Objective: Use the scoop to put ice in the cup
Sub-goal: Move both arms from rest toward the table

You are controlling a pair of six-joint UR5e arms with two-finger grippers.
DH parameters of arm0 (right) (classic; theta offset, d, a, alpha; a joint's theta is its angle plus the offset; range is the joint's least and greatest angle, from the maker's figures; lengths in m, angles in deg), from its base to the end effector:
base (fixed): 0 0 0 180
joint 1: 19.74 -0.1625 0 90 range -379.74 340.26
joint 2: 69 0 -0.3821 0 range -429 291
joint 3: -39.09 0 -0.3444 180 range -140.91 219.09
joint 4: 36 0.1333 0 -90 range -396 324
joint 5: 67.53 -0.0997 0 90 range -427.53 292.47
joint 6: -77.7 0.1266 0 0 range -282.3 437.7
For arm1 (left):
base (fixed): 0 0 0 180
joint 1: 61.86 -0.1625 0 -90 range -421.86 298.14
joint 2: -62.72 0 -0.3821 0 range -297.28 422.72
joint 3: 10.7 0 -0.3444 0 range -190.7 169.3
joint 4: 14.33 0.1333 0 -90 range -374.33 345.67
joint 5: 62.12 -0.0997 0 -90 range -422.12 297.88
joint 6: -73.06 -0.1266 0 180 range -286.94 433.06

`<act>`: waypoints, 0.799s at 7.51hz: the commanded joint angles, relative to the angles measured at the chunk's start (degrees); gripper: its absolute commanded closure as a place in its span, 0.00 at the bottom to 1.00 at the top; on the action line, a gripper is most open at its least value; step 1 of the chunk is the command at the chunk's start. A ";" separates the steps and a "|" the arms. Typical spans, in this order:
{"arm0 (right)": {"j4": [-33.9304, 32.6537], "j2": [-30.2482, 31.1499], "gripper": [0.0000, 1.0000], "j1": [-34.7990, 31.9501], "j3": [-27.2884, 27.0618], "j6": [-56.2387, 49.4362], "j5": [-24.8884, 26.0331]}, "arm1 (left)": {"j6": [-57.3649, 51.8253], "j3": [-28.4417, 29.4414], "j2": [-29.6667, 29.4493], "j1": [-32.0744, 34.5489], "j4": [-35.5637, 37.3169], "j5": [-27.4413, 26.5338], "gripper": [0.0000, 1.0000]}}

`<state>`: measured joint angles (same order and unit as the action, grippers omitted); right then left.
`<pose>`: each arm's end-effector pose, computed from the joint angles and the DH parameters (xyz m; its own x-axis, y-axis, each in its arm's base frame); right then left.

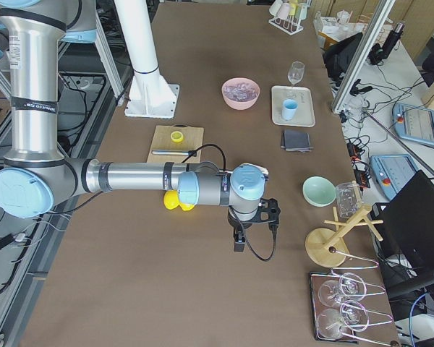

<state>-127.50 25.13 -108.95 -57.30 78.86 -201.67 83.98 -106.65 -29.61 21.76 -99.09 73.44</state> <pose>0.0394 -0.4181 0.6195 0.7176 0.0011 0.6965 -0.0007 1.0000 -0.0008 0.0085 -0.4625 0.5779 0.7001 -0.0747 -0.7101 0.0221 0.9963 -0.0830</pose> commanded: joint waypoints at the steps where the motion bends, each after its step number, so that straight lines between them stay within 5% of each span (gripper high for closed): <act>1: 0.00 0.00 0.01 0.00 -0.11 0.07 0.01 | 0.17 -0.29 0.40 0.49 0.03 -0.04 0.02; 6: 0.09 -0.44 0.00 0.00 -2.64 0.07 0.01 | 0.16 -2.03 2.69 1.81 -0.06 0.49 0.02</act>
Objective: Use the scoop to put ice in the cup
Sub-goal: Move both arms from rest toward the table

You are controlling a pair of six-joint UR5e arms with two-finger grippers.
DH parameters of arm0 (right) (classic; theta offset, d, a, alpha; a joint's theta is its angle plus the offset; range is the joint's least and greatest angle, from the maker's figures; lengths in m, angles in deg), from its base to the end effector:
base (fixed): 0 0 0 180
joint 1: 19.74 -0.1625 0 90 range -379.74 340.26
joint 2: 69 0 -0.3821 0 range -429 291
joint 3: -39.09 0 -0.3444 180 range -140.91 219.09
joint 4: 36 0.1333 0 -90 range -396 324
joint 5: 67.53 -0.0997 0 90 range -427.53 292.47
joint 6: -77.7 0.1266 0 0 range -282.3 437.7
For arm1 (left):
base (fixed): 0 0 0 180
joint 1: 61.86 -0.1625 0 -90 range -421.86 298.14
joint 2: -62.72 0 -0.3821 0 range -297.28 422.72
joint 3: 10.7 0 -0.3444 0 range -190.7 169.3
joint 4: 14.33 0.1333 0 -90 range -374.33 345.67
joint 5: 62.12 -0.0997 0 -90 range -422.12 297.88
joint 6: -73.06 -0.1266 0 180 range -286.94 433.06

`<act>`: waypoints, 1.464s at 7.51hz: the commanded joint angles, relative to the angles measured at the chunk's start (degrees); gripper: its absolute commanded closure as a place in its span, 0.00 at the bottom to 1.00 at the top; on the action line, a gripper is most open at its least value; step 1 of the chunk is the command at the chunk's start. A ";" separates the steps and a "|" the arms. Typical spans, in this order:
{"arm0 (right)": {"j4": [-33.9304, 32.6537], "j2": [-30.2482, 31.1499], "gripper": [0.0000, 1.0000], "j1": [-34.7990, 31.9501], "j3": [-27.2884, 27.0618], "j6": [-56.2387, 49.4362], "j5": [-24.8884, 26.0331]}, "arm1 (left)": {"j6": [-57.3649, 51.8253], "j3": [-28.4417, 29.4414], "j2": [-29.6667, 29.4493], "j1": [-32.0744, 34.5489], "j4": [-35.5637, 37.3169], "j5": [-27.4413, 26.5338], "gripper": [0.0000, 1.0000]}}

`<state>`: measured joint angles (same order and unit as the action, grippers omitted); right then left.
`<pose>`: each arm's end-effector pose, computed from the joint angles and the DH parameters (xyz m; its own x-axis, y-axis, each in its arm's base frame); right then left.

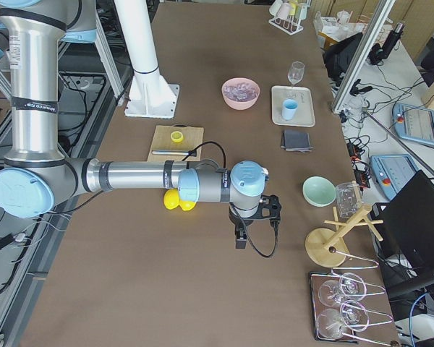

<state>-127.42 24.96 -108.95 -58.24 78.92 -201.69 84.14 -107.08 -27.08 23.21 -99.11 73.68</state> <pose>0.0393 -0.4207 0.6108 0.7171 -0.0123 0.6968 -0.0015 0.9998 0.0192 -0.0044 -0.4442 0.5941 0.6971 -0.1209 -0.7067 0.0490 0.9914 -0.1213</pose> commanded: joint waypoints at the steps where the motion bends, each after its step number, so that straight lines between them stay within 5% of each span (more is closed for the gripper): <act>1: 0.01 -0.44 0.01 0.43 -2.85 0.53 -0.05 | 0.08 -2.39 0.07 0.01 -0.04 0.17 0.02; 4: -0.08 -1.40 0.01 8.83 -8.55 12.61 0.55 | 0.08 -6.49 -0.55 -0.25 0.05 0.95 0.02; 11: 0.01 -6.23 0.01 29.50 -11.56 33.47 2.30 | 0.08 -11.19 -11.52 -29.84 -4.41 3.59 0.02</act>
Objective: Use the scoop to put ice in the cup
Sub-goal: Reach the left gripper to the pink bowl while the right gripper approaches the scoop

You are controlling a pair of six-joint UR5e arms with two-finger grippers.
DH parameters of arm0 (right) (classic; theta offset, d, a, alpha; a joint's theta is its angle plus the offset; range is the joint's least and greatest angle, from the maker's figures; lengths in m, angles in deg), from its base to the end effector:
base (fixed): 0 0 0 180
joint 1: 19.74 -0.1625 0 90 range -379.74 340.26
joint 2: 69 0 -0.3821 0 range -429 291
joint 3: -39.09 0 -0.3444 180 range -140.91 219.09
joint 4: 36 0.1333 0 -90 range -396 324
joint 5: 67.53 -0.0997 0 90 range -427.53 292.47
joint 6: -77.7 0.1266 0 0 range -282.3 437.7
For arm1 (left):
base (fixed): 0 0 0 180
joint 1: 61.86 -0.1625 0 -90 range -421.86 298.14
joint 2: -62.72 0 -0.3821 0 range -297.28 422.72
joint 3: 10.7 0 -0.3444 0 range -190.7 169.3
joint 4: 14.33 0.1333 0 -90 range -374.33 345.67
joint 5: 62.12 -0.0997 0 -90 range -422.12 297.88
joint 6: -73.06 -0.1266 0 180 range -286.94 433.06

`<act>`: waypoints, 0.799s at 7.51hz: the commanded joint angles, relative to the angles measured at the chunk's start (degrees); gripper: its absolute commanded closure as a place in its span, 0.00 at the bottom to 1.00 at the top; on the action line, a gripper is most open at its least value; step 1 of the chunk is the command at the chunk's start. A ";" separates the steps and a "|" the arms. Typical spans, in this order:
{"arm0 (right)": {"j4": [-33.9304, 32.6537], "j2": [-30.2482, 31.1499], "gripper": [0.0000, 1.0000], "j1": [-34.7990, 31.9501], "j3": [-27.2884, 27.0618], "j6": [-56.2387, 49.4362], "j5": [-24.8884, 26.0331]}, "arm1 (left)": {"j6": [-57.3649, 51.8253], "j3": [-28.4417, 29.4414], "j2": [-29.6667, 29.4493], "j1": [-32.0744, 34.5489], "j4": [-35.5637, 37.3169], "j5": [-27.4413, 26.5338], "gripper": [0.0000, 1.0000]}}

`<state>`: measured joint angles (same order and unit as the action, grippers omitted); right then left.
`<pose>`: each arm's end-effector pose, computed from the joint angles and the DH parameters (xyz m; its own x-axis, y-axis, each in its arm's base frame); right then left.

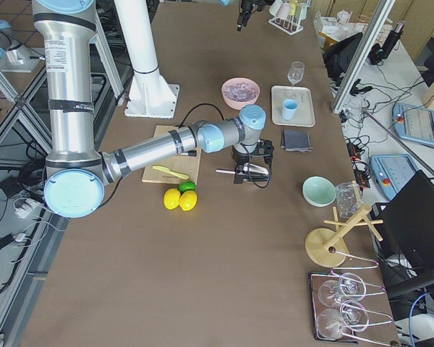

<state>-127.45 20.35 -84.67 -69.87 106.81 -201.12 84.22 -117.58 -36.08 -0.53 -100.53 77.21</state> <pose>-0.1499 -0.4290 0.4850 0.6895 -0.0195 0.7240 0.0769 0.9960 -0.0464 0.2034 -0.4497 0.4303 0.5141 0.3925 -0.7627 -0.3524 0.9073 0.2294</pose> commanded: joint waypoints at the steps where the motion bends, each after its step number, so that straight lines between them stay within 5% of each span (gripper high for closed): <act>1: 0.48 -2.16 0.01 7.69 0.41 7.52 3.76 | -0.26 -2.17 -2.71 -10.75 -5.28 -0.72 0.02; 4: 11.96 -2.16 0.01 12.18 6.63 16.13 6.40 | -0.35 -0.27 -2.27 -15.79 -20.21 -1.78 0.02; 6: 12.61 -2.16 0.01 14.64 6.83 19.57 6.68 | -2.44 9.61 -1.74 -17.30 -42.60 -2.74 0.02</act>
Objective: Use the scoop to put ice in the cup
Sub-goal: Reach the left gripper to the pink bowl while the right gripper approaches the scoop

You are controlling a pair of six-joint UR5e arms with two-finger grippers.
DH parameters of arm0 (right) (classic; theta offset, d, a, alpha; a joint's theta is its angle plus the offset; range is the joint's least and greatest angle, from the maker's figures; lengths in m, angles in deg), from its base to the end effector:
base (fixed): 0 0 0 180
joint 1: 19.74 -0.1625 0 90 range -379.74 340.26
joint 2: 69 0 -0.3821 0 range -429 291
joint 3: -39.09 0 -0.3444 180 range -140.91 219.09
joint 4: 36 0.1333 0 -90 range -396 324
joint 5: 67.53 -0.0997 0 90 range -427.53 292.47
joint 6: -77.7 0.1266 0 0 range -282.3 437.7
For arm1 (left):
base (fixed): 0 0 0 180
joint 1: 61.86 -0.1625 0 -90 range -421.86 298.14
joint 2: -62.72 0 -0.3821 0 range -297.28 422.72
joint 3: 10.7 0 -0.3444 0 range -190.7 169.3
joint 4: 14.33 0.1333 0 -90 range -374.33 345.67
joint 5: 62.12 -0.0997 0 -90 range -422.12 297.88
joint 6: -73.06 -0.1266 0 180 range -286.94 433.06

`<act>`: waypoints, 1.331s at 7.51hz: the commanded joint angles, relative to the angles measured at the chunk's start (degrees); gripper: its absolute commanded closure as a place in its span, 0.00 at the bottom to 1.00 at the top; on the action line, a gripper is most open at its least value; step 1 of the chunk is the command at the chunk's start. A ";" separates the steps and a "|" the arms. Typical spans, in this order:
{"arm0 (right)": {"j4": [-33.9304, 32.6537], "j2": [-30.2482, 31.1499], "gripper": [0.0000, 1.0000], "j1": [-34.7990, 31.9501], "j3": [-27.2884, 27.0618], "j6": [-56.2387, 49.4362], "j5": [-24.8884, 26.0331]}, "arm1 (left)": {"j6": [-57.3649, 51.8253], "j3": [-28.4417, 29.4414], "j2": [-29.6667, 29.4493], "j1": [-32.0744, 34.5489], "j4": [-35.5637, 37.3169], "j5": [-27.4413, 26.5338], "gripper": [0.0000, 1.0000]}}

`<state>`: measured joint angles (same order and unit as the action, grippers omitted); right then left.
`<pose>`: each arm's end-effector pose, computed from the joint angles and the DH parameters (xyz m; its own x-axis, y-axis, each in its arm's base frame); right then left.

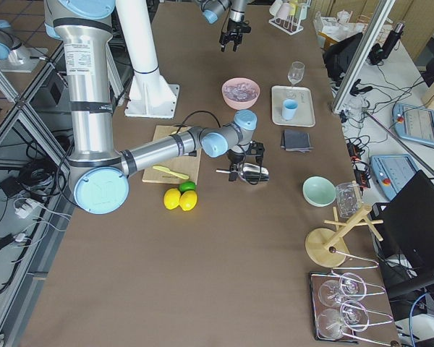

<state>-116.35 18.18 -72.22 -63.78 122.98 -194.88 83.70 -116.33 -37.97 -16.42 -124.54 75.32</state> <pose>-0.2497 -0.4179 0.4993 0.7235 0.0238 0.6899 0.0517 0.9947 -0.0885 0.3295 -0.3917 0.3718 0.1941 0.7502 -0.6320 -0.4547 0.6397 0.6197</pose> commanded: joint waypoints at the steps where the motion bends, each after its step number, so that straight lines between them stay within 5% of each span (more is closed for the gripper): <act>1: 1.51 0.01 0.02 3.17 0.74 4.63 0.43 | -2.98 12.43 -0.12 -2.71 -28.30 -2.94 0.02; 4: 1.51 0.98 0.32 3.88 -0.22 5.61 0.17 | -3.08 10.29 -3.89 -8.51 -28.93 -9.53 0.02; 6: 1.51 1.07 0.42 3.97 -0.49 5.61 -0.10 | -3.16 9.40 -5.39 -15.96 -28.93 -22.49 0.02; 7: 1.51 1.16 0.47 3.97 -0.49 5.61 -0.10 | -3.08 9.74 -7.13 -17.13 -28.32 -24.30 0.02; 10: 1.51 1.16 0.47 4.32 -0.32 5.61 -0.01 | -3.16 10.10 -10.58 -18.02 -25.50 -28.88 0.02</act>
<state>-114.84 19.33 -68.10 -64.16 128.59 -194.93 80.57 -106.41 -47.06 -33.86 -151.06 48.98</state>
